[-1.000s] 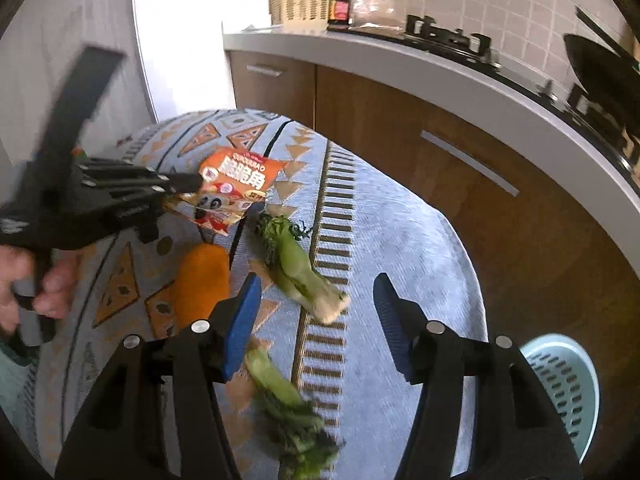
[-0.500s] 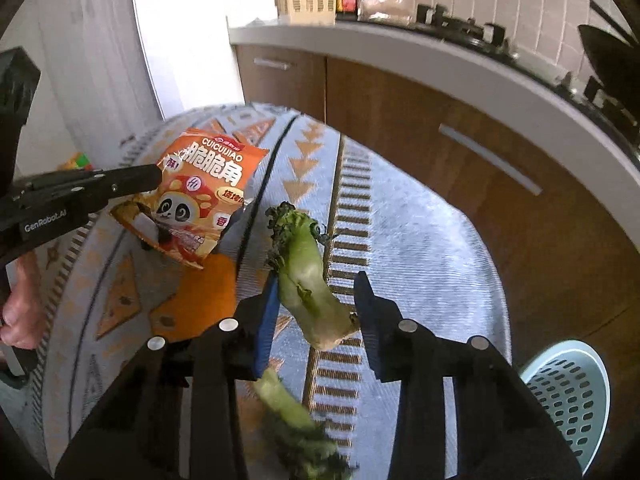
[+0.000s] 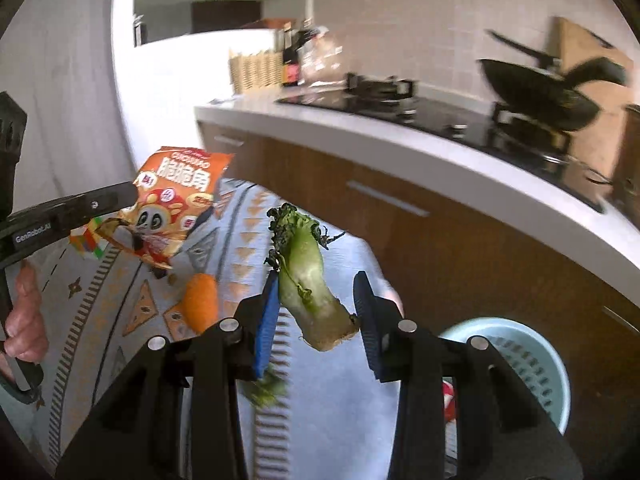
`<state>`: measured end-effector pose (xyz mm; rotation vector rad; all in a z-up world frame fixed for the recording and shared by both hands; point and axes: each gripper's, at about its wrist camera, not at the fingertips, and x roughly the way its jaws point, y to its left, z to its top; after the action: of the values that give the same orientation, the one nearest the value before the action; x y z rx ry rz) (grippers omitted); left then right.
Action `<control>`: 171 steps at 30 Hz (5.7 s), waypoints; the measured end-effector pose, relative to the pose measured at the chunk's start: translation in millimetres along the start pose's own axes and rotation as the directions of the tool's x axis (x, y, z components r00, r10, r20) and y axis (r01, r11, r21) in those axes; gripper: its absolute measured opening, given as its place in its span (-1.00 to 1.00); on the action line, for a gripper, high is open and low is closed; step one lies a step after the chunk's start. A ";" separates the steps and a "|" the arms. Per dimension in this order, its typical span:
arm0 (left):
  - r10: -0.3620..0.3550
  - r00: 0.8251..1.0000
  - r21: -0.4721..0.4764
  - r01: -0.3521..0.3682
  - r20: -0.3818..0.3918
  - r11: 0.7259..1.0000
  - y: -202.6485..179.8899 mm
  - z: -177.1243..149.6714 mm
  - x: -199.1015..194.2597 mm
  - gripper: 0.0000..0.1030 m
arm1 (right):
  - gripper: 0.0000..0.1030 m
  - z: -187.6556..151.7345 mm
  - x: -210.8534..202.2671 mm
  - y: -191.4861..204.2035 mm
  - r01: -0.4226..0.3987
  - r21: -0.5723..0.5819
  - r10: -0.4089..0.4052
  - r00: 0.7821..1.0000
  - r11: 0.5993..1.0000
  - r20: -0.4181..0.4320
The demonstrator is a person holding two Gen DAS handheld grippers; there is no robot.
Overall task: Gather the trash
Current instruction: 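Carry the snack bag and bok choy over the basket while both tools open to drop them, then move both open tools from the basket back to the table, then grasp the second carrot with the left tool while the right tool grasps the green vegetable, then carry the carrot and greens over the basket while both tools open to drop them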
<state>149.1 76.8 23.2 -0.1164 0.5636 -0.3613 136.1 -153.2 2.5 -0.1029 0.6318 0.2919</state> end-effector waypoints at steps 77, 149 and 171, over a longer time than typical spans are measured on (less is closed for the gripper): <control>0.190 0.958 -0.160 -0.226 -0.215 0.961 2.2 -53.6 55.9 0.00 | -0.01 -71.8 -0.1 -2.0 -0.079 0.093 0.086 0.993 0.993 -0.077; -0.033 0.989 -0.051 0.026 -0.141 0.998 -93.5 -55.2 74.0 -0.67 | -0.64 -79.9 -42.6 -99.6 0.153 0.266 -0.136 0.987 0.952 -0.083; -0.110 0.967 0.121 0.140 -0.229 0.983 -208.8 -69.5 121.7 -0.67 | -0.64 -123.1 -62.2 -188.8 0.240 0.447 -0.201 0.970 0.862 -0.135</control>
<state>143.7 -162.7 -53.4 0.0207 0.7517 -0.5393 75.1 -370.6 -58.2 0.2716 0.7511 -0.0921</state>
